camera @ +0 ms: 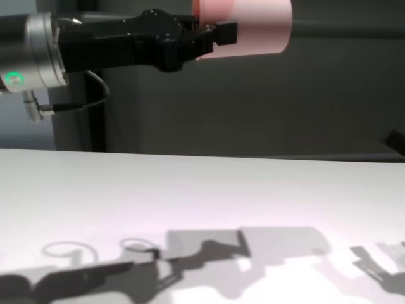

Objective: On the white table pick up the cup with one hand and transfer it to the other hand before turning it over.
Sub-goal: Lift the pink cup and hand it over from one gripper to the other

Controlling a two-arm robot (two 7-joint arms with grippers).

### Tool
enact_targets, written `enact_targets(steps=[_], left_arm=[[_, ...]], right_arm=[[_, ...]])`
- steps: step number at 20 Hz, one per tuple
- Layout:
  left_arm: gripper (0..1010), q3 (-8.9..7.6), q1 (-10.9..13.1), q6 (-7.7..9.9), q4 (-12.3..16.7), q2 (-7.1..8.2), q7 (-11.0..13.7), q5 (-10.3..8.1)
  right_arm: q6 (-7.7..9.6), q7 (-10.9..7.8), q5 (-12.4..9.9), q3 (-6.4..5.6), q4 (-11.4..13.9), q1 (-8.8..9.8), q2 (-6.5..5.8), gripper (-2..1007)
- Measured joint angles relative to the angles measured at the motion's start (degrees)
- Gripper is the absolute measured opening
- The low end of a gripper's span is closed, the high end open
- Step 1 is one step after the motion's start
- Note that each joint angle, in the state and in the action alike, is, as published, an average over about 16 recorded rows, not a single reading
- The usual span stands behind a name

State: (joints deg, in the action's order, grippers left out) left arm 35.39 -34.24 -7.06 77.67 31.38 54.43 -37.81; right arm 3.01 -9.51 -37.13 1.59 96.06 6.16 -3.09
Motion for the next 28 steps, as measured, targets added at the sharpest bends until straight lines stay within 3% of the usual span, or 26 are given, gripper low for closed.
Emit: enact_targets(steps=[9,15,22,28], left_arm=[[50,0.0,0.0,0.0,0.0,0.0,0.0,0.0],[50,0.0,0.0,0.0,0.0,0.0,0.0,0.0],[50,0.0,0.0,0.0,0.0,0.0,0.0,0.0],[50,0.0,0.0,0.0,0.0,0.0,0.0,0.0]], right_arm=[[6.51,-6.21,-17.48,-3.65,0.05,-1.09,1.81,1002],[11.2,-8.06,-27.37,-5.6,-0.52,-1.74,2.83,1002],[15.12,-8.67,-35.14,-6.61,-1.61,-2.63,3.73,1002],[16.83,-8.61,-38.79,-6.26,-2.46,-3.47,4.11,1002]])
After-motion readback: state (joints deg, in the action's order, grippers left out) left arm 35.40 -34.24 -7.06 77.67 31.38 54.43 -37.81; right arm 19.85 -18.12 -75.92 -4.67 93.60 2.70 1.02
